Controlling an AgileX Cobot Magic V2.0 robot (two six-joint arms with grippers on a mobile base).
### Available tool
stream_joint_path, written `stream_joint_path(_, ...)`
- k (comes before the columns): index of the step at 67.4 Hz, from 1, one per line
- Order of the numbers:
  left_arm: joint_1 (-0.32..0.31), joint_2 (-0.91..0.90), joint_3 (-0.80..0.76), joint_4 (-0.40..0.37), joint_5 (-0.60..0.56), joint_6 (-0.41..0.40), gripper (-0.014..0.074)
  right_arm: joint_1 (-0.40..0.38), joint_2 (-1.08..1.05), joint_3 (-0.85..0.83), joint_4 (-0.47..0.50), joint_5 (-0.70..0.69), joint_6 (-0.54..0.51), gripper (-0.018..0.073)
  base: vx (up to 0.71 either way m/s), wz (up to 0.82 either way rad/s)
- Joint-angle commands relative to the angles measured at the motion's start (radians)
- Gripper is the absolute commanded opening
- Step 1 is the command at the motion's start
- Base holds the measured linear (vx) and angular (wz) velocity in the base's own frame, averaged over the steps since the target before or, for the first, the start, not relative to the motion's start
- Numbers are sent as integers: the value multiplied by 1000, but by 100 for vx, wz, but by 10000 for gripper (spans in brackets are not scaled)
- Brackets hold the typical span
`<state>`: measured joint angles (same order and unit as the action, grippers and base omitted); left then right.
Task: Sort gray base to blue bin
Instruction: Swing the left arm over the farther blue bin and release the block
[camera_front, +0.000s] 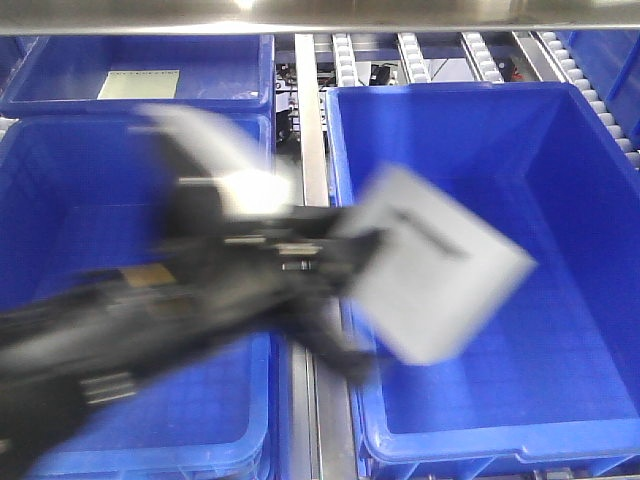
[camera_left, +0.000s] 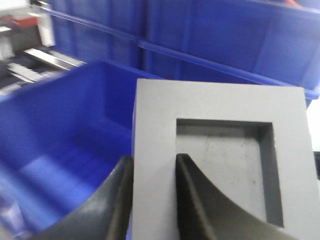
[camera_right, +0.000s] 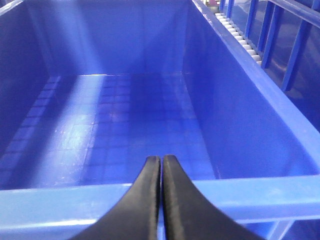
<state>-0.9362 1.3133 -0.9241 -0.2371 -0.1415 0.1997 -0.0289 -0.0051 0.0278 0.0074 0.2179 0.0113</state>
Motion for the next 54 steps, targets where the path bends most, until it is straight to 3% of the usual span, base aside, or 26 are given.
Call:
stream_joint_path(1, -25, 110, -147, 0, -111, -5, -4, -2, 18, 2, -7, -68, -11, -5, 0, 0)
stream_joint_path(10, -27, 318, -347, -1, -31, -5, 0, -2, 18, 2, -7, -68, -11, -5, 0, 0)
stream_joint_path(27, -27, 619, -671, -2, 293, -5, 8, -2, 18, 2, -7, -68, -11, -5, 0, 0)
stream_joint_path(42, -27, 688, -723, -8, 358, -5, 69, -2, 18, 2, -7, -68, -11, -5, 0, 0)
stream_joint_path(54, -27, 699, -721, -7, 417, -5, 188, -2, 18, 2, -7, -68, -11, -5, 0, 0)
